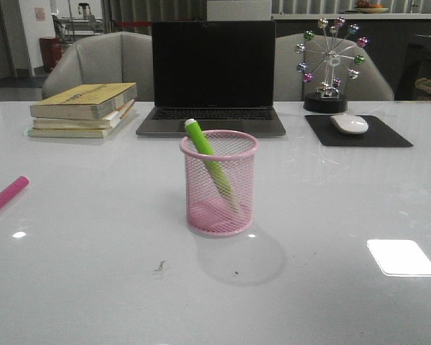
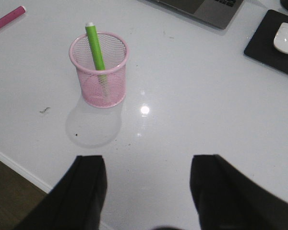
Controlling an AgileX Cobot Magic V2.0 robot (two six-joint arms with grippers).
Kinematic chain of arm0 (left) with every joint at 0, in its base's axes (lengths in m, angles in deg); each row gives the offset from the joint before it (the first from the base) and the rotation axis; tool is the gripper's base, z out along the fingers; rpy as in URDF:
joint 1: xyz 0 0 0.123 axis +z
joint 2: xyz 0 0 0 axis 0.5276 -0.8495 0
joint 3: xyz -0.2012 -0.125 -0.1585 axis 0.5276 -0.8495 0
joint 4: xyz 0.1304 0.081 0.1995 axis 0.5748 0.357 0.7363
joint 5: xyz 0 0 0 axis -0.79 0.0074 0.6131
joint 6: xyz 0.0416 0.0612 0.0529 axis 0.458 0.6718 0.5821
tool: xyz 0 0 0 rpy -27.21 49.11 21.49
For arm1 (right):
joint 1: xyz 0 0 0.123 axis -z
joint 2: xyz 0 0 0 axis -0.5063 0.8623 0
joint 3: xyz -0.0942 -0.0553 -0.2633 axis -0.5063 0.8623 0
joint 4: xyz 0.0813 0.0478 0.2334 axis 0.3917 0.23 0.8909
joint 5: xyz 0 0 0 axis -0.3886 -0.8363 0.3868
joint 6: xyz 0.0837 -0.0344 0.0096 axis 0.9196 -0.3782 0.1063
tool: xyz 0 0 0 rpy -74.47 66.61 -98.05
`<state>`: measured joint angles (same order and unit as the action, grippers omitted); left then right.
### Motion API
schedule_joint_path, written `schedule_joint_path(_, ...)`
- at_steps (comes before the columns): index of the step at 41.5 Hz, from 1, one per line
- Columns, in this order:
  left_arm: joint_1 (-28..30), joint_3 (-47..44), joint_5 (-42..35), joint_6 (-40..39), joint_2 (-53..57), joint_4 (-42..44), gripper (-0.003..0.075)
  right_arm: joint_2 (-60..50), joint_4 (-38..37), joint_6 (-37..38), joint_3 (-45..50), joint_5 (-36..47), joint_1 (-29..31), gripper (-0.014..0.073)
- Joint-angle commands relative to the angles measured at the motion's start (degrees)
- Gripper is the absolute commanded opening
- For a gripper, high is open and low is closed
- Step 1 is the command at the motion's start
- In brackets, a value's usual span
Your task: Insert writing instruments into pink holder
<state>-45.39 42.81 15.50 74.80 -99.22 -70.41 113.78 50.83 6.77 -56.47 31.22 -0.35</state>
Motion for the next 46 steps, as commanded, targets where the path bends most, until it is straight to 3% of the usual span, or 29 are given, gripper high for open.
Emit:
schedule_joint_path(1, 3.26, 4.27, -3.27, -0.04, -6.18, -0.13, 0.0531, -0.34, -0.53, 0.2, -1.69, 3.89, 0.06, 0.0497)
schedule_joint_path(10, 7.92, 11.38, -3.4, -0.04, -21.36, -0.13, 0.053, -0.34, -0.53, 0.2, -1.69, 3.89, 0.06, 0.0497)
schedule_joint_path(28, 8.27, 27.5, -2.1, -0.04, -46.78, 0.05, 0.053, -0.34, -0.53, 0.2, -1.69, 3.89, 0.06, 0.0497)
schedule_joint_path(46, 8.27, 38.47, -0.21, -0.04, -56.91, 0.05, 0.053, -0.34, -0.53, 0.2, -1.69, 3.89, 0.06, 0.0497)
